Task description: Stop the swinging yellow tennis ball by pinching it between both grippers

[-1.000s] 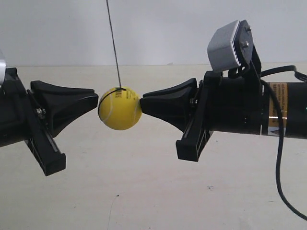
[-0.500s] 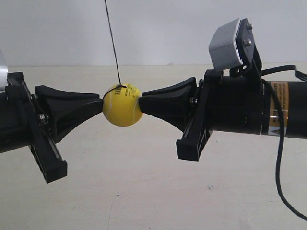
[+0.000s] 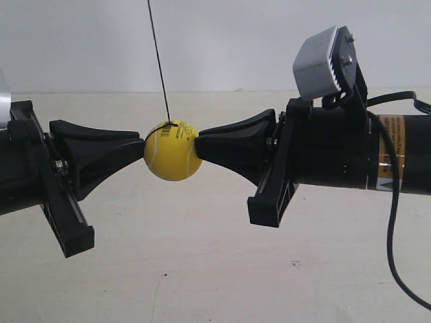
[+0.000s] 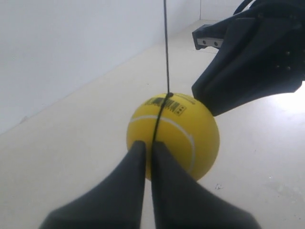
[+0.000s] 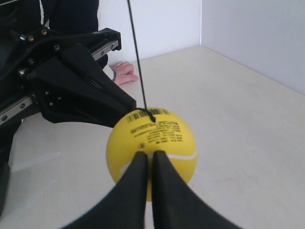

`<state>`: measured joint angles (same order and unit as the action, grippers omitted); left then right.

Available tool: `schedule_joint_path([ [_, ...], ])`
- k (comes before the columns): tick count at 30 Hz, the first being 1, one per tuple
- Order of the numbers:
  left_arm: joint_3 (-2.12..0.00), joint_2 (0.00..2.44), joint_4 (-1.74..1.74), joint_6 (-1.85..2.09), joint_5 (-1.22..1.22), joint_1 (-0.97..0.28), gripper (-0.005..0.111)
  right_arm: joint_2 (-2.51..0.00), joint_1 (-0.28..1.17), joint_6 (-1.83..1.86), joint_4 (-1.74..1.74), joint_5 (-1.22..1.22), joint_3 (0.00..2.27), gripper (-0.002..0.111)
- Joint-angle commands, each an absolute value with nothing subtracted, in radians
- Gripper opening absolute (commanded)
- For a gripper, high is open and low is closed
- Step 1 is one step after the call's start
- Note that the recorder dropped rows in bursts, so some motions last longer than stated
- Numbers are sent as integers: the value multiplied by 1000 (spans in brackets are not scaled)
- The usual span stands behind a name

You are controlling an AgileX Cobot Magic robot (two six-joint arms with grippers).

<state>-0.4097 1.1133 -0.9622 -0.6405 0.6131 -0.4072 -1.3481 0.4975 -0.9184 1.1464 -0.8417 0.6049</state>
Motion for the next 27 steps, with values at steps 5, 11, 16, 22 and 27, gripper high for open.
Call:
schedule_joint_path([
  [5, -402, 1116, -959, -635, 629, -417, 5, -1351, 497, -917, 1150, -842, 610, 0],
  [11, -402, 1116, -959, -635, 629, -417, 5, -1351, 497, -917, 1157, -842, 610, 0],
  [16, -402, 1116, -961, -636, 607, -417, 5, -1347, 497, -917, 1158, -841, 610, 0],
  [22, -402, 1077, -950, -636, 557, -417, 5, -1321, 497, -915, 1158, -768, 610, 0],
  [27, -400, 1023, -923, -639, 512, -417, 5, -1253, 497, -941, 1158, -664, 610, 0],
])
